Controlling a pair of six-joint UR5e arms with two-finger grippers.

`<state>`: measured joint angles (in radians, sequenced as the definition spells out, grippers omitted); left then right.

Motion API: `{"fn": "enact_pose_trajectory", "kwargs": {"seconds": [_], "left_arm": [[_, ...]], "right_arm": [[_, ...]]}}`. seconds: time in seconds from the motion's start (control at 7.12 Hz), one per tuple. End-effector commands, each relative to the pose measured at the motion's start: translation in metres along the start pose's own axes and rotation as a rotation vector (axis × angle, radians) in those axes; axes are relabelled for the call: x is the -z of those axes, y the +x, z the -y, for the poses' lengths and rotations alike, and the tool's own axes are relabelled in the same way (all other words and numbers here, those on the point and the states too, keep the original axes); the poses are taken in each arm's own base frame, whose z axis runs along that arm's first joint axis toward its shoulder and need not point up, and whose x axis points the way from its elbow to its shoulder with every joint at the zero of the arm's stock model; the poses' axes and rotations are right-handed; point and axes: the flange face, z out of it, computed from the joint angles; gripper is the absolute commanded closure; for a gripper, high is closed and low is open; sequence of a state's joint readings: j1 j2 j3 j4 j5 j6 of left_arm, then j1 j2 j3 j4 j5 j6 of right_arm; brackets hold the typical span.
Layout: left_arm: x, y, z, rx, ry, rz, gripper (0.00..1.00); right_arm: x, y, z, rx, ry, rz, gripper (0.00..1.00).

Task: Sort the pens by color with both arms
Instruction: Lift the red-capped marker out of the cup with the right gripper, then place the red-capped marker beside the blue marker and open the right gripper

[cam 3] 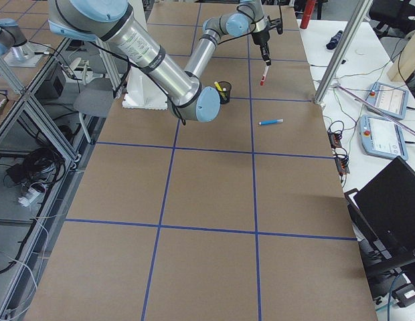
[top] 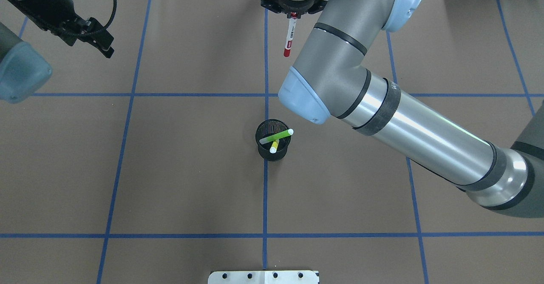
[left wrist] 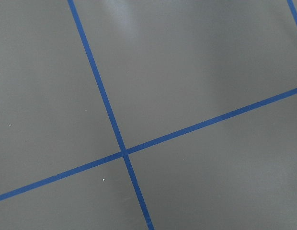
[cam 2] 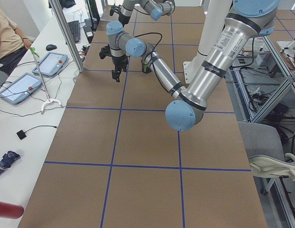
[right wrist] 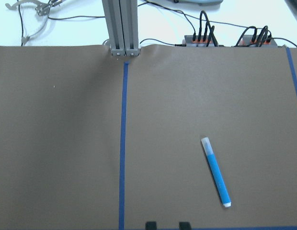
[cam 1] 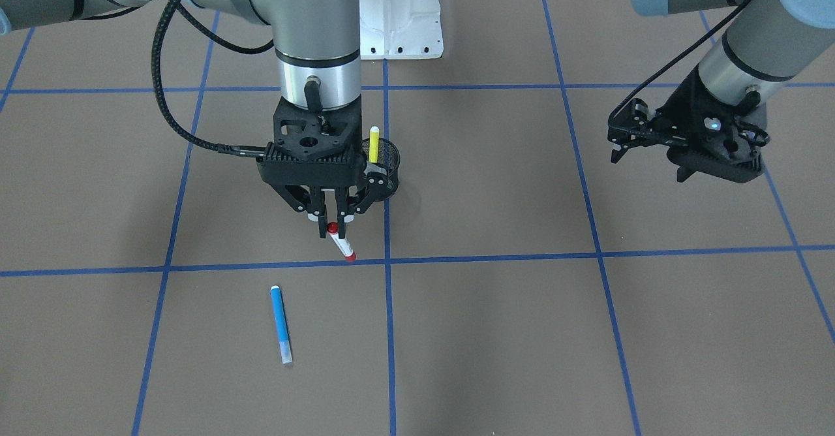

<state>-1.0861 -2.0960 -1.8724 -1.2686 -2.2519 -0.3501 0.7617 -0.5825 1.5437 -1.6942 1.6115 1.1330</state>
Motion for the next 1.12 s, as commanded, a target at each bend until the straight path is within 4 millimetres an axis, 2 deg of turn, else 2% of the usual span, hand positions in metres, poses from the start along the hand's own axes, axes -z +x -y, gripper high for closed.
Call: {"fn": "enact_pose_trajectory", "kwargs": {"seconds": [0.0,0.14,0.42,0.56,0.7,0.84,0.98], "left_arm": [[0.000,0.000,0.000,0.000,0.001,0.000,0.01],[-0.001,0.000,0.000,0.000,-0.001,0.000,0.01],[0.000,0.001,0.000,0.001,0.000,-0.001,0.01],[0.000,0.002,0.000,0.000,0.001,-0.003,0.01],[0.001,0.002,0.000,0.000,0.002,-0.002,0.01],[-0.001,0.002,0.001,0.000,0.000,-0.002,0.01],[0.000,0.003,0.001,-0.001,0.001,-0.002,0.01]], "right_arm": [[-0.068,-0.003,-0.004,-0.069,0.182,-0.036,1.00],[-0.094,-0.002,-0.017,-0.095,0.265,-0.063,1.00],[-0.114,0.000,-0.038,-0.065,0.424,-0.158,1.00],[-0.117,-0.002,-0.044,-0.111,0.475,-0.161,1.00],[-0.122,-0.008,-0.065,-0.180,0.489,-0.138,1.00],[-0.131,-0.003,-0.085,-0.194,0.554,-0.101,1.00],[-0.144,0.012,-0.099,-0.204,0.569,-0.053,1.00]]}}
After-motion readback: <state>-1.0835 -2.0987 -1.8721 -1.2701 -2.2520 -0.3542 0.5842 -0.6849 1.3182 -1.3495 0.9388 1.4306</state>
